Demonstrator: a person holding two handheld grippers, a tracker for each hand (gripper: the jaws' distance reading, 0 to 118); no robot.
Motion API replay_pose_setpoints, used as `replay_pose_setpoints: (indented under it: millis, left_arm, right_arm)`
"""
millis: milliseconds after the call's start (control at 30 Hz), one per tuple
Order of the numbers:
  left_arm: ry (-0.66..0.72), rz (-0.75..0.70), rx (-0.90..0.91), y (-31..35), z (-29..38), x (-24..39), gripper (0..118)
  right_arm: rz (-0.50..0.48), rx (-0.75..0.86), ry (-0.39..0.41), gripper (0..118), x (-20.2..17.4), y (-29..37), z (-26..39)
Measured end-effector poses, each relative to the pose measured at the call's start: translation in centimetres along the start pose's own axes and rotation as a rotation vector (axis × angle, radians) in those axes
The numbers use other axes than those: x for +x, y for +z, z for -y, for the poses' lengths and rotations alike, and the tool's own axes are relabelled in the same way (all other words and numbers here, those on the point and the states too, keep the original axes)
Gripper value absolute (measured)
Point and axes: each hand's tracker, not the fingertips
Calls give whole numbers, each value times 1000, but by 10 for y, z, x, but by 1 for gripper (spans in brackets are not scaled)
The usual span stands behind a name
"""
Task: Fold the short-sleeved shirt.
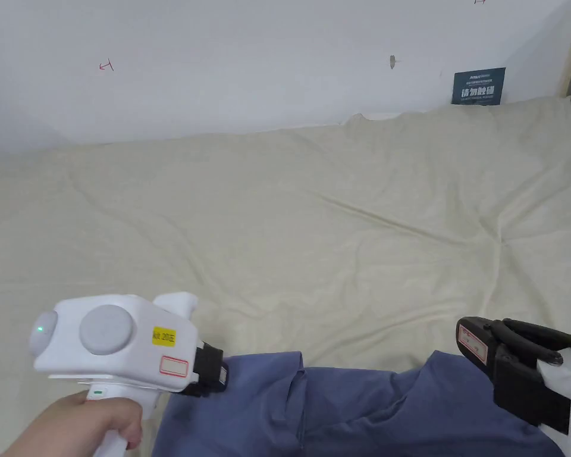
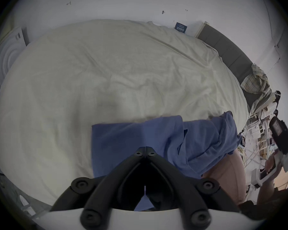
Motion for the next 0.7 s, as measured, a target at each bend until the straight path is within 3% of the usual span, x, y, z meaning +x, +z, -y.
replay_pose_setpoints:
  millis: [167, 300, 433, 467, 600, 700]
  left_arm:
    - [-89, 91, -178, -57, 8, 43, 0]
    - [-229, 15, -75, -67, 17, 83, 0]
    - [-207, 420, -117, -46, 21, 107, 0]
    - [-268, 387, -78, -44, 21, 110, 0]
    - [-257, 352, 19, -21, 17, 103, 0]
    - [-119, 288, 119, 8, 5, 55, 3]
  right_arm:
    - [-12, -9, -21, 0, -3, 0, 0]
    - [15, -13, 2, 0, -3, 1, 0]
    - [16, -24, -9, 0, 0, 0, -1]
    - [16, -26, -12, 0, 1, 0, -1]
    - [3, -13, -36, 0, 1, 0, -5]
    - [-9, -2, -60, 0, 2, 1, -7]
